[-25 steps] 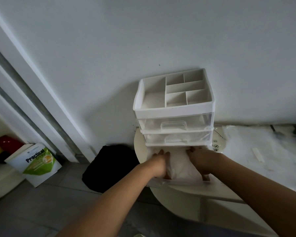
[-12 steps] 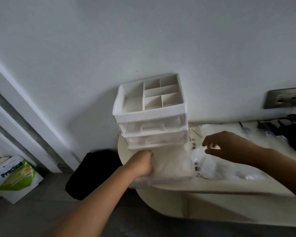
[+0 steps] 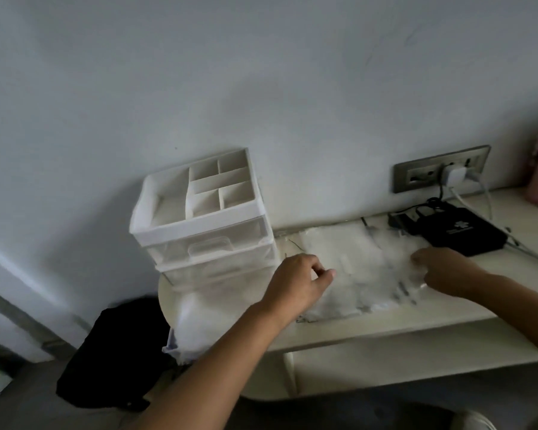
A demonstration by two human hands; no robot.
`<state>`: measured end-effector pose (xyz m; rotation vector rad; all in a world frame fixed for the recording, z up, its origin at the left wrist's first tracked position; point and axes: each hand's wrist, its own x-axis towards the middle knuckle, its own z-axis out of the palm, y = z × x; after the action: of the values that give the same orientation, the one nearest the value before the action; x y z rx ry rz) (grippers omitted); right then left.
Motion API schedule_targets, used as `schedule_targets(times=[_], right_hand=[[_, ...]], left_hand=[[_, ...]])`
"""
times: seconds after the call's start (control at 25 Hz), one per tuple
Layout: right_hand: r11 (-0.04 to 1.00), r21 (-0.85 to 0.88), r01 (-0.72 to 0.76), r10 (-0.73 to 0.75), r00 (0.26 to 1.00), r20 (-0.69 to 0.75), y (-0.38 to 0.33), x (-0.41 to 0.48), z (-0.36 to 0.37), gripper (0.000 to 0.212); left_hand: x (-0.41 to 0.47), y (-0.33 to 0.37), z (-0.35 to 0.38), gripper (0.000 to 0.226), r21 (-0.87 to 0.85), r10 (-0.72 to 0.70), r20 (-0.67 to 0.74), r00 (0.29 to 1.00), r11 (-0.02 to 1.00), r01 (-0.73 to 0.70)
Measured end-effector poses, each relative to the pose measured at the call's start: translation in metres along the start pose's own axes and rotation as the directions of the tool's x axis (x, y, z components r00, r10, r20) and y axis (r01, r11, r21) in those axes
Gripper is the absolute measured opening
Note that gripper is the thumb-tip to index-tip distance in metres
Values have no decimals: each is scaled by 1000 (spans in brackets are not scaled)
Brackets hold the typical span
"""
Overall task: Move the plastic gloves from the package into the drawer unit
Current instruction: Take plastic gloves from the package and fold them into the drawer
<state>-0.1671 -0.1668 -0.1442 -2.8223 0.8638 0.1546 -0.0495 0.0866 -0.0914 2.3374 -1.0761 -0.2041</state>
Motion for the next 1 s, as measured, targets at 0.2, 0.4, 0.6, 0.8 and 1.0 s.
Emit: schedule_targets(times=[0.2,0.4,0.6,0.8,1.0], right_hand=[[986,67,153,-156,987,42,16,-8,-1,54],[981,-41,187,-190,977,-93,10,-14,-6,27],[985,65,163,-154,980,-124,27,-10,-10,17],[951,214,223,-219,975,-42,28,-14,-1,48],[981,71,180,-160,961,-225,15,-7,5,24]], left_hand=[[24,22,54,42,24,-29,150,988,999,25],[31,26,90,81,201,-89,355,931,979,18],[27,27,102,118,219,-84,341,936,976,8],[27,25,103,118,215,-80,332,940,977,7],[25,29,102,120,199,-77,319,944,980,13]])
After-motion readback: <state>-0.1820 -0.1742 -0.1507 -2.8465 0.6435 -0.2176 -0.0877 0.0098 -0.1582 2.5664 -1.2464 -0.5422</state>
